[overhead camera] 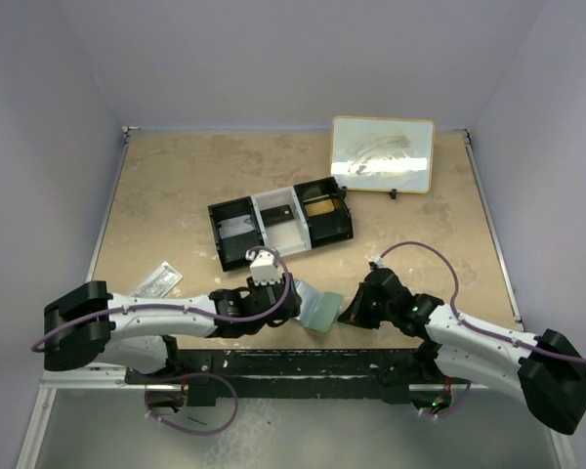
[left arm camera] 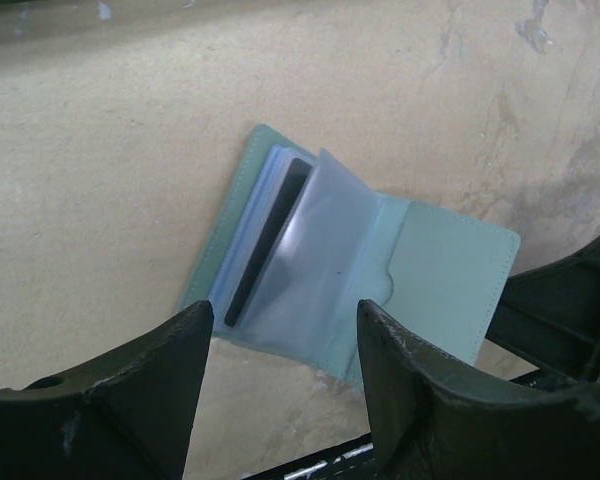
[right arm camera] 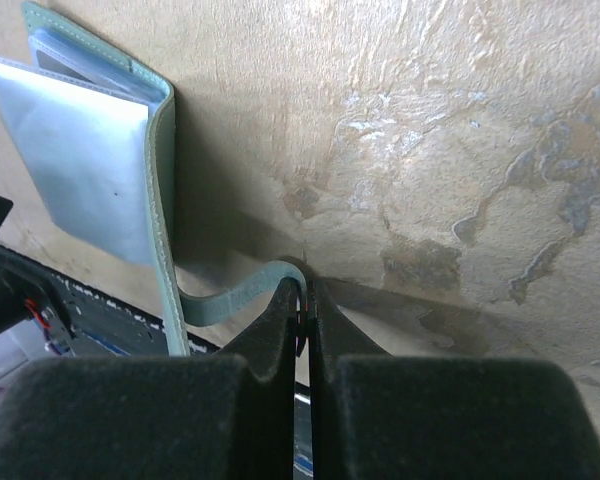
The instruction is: Take the credit cards out of the card holder
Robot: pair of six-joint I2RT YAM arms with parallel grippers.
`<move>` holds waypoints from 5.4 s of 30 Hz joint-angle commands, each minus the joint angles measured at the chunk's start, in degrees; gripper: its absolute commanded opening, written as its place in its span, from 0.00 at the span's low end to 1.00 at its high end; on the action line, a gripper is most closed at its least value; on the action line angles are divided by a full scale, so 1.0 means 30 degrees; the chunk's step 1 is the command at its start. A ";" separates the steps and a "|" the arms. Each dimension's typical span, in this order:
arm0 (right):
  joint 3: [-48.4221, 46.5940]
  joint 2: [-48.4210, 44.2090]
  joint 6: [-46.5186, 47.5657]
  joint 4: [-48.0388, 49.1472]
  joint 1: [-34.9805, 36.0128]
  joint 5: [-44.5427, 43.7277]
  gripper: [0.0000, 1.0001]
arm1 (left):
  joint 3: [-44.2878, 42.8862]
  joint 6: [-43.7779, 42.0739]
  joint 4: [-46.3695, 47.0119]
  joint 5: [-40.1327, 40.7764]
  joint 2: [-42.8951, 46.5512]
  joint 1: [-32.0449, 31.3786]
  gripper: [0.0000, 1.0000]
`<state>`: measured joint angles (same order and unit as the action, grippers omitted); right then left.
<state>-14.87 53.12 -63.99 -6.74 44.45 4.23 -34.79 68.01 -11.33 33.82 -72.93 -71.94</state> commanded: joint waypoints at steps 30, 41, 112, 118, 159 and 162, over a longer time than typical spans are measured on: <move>-0.0618 0.2346 0.0239 0.1052 -0.0188 -0.1380 0.00 | -0.1826 -0.2275 0.4415 -0.5029 -0.2703 0.0339 0.43; -0.2502 0.1568 0.0623 -0.1733 -0.0284 -0.2714 0.25 | -0.1913 -0.2761 0.6344 -0.7256 -0.4959 0.0338 0.27; 0.0124 0.9344 -0.1508 1.4491 -0.0780 0.4140 0.19 | -0.0899 -0.4970 0.2117 -0.6374 -0.3172 0.2103 0.11; -0.1442 1.0176 0.0246 1.1846 -0.0800 0.4087 0.21 | -0.0856 -0.5088 0.2739 -0.7202 -0.3580 0.1885 0.10; -0.0988 0.7548 0.3208 0.9549 -0.3800 0.5325 0.23 | -0.0392 -0.3236 0.0731 -0.4711 -0.5038 0.1664 0.03; -0.1083 0.8204 0.3250 0.9617 -0.3797 0.5161 0.17 | -0.0525 -0.3275 0.0645 -0.4711 -0.5054 0.1656 0.03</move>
<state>-17.17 75.31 -55.77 21.43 33.32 20.12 -37.17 59.40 -4.34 20.29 -85.54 -66.57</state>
